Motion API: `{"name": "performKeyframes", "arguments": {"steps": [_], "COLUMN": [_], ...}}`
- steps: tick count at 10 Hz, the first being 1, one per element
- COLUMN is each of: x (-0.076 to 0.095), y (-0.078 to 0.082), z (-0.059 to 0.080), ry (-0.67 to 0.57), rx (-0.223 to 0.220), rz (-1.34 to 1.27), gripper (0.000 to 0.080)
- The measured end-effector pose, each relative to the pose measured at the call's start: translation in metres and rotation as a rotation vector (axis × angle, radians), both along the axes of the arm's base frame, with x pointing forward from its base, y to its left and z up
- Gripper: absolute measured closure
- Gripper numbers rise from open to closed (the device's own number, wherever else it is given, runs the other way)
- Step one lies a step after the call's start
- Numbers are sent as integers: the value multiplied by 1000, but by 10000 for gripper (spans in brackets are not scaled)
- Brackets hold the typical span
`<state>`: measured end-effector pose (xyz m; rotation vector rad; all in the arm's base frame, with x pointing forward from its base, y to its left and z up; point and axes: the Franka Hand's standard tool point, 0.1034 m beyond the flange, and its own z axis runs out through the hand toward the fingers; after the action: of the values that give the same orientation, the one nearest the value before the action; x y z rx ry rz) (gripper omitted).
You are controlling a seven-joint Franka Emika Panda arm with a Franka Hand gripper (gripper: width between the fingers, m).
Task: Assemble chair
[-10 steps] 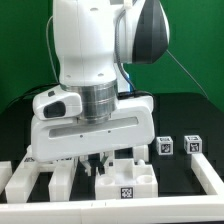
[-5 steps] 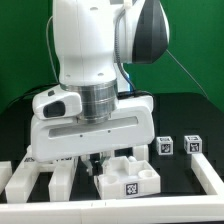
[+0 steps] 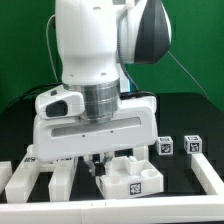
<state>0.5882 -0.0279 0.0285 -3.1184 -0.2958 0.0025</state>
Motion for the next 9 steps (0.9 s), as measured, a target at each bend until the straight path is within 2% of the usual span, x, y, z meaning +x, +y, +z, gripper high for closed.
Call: {"name": "performKeyframes", "arguments": {"steps": [3, 7, 9], "x": [19, 44, 50], "y": [17, 61, 76], "z": [0, 3, 3], "ry": [-32, -55, -62], "rx": [-1, 13, 20], "rz": [-33, -123, -151], "gripper": [798, 798, 798]}}
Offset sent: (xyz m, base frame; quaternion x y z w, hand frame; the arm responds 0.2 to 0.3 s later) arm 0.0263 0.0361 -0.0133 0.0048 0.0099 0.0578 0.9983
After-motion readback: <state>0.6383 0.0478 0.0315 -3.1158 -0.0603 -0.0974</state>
